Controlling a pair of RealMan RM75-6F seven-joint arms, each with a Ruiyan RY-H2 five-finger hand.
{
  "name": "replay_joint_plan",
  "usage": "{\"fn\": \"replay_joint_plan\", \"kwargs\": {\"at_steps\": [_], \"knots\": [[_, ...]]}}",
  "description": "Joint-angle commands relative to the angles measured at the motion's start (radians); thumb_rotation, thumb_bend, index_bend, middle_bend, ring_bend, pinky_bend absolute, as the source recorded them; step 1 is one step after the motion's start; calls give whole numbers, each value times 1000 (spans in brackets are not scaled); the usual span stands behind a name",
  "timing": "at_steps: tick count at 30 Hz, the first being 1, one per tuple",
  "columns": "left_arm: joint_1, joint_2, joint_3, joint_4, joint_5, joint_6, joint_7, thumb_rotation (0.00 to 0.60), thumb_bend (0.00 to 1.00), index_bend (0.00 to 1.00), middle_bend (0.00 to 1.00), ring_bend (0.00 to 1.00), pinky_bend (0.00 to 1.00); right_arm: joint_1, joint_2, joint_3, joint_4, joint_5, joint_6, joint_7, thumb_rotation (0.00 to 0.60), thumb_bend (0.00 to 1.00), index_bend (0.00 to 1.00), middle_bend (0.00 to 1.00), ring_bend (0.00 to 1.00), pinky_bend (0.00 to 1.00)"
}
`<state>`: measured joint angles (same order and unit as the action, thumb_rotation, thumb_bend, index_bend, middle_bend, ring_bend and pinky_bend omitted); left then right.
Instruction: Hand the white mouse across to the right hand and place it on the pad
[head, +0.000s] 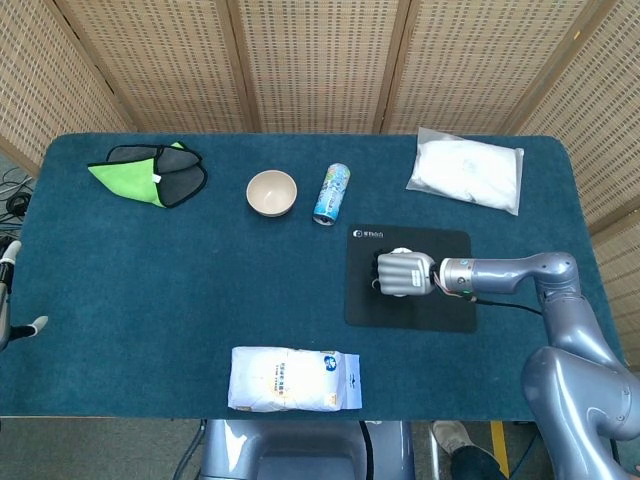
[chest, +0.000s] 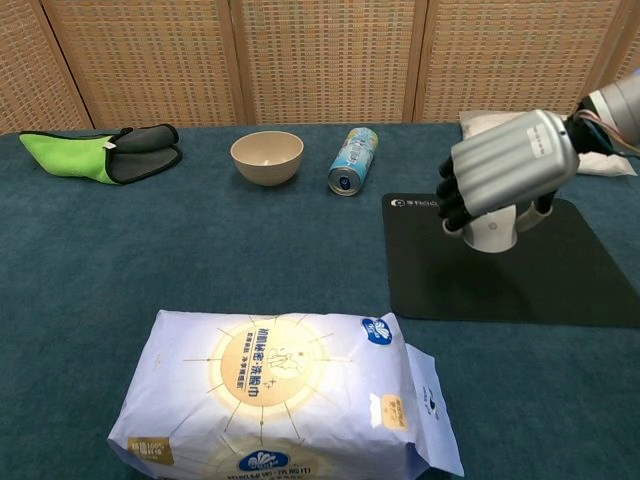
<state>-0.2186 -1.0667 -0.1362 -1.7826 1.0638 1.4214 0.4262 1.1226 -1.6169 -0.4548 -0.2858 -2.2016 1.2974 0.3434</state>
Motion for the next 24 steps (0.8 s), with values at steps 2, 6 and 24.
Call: {"fn": "replay_joint_plan", "kwargs": {"at_steps": [2, 6, 24], "knots": [[0, -3, 1, -1, 1, 1, 6, 600, 0, 0, 0, 0, 0, -34, -33, -23, 44, -3, 1, 23, 600, 930, 560, 445, 367, 451], [0, -5, 1, -1, 3, 2, 9, 600, 0, 0, 0, 0, 0, -55, -52, -37, 66, -3, -4, 31, 600, 930, 560, 430, 350, 451], [-7, -14, 0, 5, -11, -14, 27, 600, 0, 0, 0, 0, 0, -83, -73, -65, 99, 26, -106, 9, 600, 377, 38, 0, 0, 305]]}}
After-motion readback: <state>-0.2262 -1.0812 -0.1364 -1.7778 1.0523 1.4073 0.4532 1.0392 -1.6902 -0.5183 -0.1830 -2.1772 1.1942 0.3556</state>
